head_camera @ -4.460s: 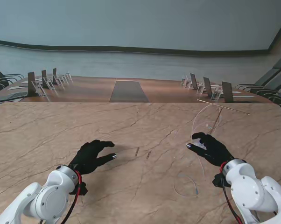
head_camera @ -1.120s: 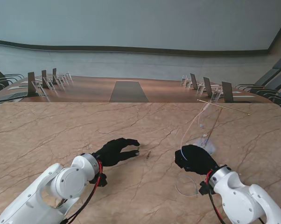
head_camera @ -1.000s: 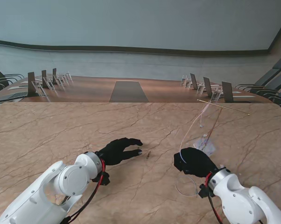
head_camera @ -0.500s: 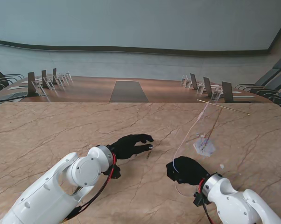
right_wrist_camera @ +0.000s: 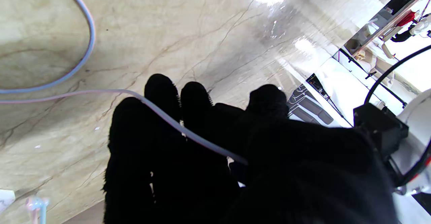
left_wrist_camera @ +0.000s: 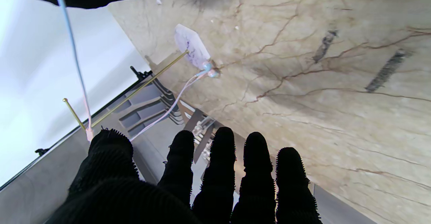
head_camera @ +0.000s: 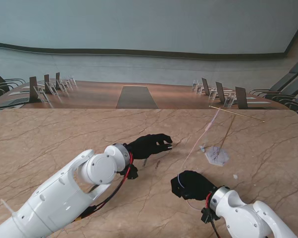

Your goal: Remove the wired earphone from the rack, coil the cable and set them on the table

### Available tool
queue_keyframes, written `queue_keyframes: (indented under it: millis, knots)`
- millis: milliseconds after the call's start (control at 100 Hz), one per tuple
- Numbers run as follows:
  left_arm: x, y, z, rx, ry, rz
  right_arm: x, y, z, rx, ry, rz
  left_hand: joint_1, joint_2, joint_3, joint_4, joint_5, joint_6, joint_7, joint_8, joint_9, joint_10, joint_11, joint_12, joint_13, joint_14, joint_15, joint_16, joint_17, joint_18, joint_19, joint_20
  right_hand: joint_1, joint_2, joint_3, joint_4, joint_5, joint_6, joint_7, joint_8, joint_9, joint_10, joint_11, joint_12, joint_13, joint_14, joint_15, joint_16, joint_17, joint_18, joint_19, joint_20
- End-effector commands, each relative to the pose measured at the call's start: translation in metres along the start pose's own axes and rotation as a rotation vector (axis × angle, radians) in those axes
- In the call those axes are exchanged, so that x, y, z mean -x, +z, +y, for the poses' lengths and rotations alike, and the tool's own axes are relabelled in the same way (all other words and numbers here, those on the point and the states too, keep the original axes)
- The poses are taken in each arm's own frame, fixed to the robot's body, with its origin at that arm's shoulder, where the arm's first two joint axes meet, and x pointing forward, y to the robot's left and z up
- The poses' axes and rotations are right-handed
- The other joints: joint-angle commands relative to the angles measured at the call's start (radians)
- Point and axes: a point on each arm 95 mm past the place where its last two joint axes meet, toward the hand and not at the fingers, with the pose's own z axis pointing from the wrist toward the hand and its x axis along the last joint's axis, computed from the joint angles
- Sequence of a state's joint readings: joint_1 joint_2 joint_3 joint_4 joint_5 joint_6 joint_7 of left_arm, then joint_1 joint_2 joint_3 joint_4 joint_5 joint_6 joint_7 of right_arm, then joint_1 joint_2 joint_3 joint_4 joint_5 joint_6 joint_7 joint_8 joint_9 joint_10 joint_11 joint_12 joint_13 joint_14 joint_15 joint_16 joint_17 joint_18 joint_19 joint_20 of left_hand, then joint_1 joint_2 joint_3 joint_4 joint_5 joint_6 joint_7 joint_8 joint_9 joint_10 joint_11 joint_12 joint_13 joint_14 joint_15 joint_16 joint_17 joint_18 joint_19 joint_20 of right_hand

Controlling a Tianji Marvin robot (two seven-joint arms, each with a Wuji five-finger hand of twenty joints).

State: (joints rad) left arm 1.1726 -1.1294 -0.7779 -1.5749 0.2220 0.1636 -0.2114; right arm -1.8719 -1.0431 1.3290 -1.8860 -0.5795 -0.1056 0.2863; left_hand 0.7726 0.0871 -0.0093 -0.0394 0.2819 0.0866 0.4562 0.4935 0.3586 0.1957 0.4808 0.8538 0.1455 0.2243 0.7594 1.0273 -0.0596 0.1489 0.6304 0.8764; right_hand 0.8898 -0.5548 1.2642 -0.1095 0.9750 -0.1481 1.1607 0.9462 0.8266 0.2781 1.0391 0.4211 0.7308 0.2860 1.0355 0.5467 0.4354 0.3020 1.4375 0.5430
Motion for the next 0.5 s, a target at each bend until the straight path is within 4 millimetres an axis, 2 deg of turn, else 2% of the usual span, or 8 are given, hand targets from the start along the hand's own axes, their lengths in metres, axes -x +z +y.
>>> queue_keyframes:
  millis: [0,260,490]
  knots:
    - [-0.010,0.006,-0.001,0.009,0.002,0.018,-0.004,0.001,-0.002,-0.012,0.002,0.011,-0.017,0.030,-0.016,0.001,-0.025,0.017,0.043,0.022,-0.003,-0.003,0.027,0.013,-0.012,0.005,0.014,0.017,-0.013,-0.006,0.052,-0.013,0.051,-0.043,0.061,-0.052,-0.003,-0.023,0.044,0.013,0.024,0.032,0.034,0.012,0.039,0.065,0.044,0.005,-0.001,-0.020,0.054,0.027]
    - [-0.021,0.027,-0.004,0.038,-0.027,0.033,-0.009,0.005,-0.005,-0.046,0.013,0.029,-0.023,0.024,-0.015,0.001,-0.095,0.061,0.137,0.085,-0.010,-0.011,0.012,-0.011,-0.009,-0.003,-0.013,-0.013,-0.016,-0.007,0.028,-0.079,0.051,-0.045,0.061,-0.052,-0.009,-0.024,0.046,0.012,0.024,0.033,0.040,0.014,0.041,0.067,0.054,0.004,0.000,-0.021,0.063,0.033]
    - [-0.032,0.043,-0.007,0.074,-0.049,0.051,-0.014,0.010,-0.010,-0.085,0.024,0.039,-0.033,0.009,-0.013,0.004,-0.128,0.096,0.188,0.123,-0.003,0.000,-0.004,-0.039,0.009,0.008,-0.035,-0.041,-0.017,-0.006,0.014,-0.092,0.051,-0.046,0.062,-0.052,-0.014,-0.026,0.047,0.010,0.025,0.035,0.046,0.016,0.042,0.068,0.062,0.003,0.002,-0.021,0.070,0.037]
